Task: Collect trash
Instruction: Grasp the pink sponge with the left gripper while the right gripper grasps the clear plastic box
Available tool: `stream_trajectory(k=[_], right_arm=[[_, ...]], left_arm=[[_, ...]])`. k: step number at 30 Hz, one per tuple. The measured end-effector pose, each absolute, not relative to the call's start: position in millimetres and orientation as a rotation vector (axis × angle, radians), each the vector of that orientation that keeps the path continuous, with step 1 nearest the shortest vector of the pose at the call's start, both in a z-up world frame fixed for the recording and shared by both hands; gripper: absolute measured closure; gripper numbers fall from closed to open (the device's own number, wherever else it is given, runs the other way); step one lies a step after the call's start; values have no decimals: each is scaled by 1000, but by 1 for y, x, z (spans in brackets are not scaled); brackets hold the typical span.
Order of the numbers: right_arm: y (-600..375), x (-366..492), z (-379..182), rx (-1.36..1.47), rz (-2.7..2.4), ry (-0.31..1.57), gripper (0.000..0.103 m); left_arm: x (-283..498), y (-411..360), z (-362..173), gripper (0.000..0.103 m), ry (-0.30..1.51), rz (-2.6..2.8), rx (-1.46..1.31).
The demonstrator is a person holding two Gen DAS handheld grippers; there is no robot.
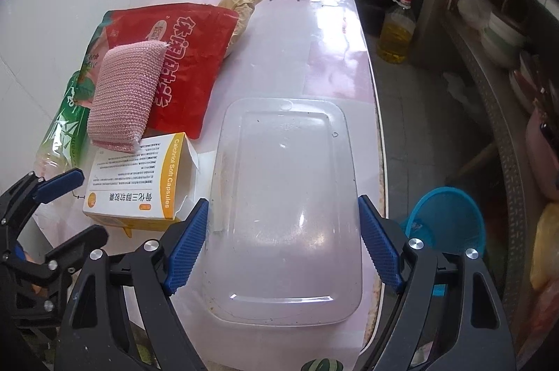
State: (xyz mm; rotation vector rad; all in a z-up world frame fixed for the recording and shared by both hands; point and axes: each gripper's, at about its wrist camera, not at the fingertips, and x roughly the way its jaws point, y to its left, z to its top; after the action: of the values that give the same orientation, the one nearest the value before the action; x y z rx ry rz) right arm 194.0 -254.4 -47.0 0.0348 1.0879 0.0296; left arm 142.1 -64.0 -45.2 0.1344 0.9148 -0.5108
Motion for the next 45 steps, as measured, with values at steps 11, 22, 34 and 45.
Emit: stream_trajectory(k=[11,22,34,45], right_arm=[[-269,190,-41,103,52,1065,25],[-275,181,-41,142,33,1057,25],[-277,180,-42,163,33,1041,25],[-282,177,-40,193,39,1031,25]], left_arm=[[123,-78,-48,30,1064,-797,12],[163,-58,-35,30,918,-470,92],[232,-62,-12,10,874,-203,-59],[246,-84,-39,9,912,-107,60]])
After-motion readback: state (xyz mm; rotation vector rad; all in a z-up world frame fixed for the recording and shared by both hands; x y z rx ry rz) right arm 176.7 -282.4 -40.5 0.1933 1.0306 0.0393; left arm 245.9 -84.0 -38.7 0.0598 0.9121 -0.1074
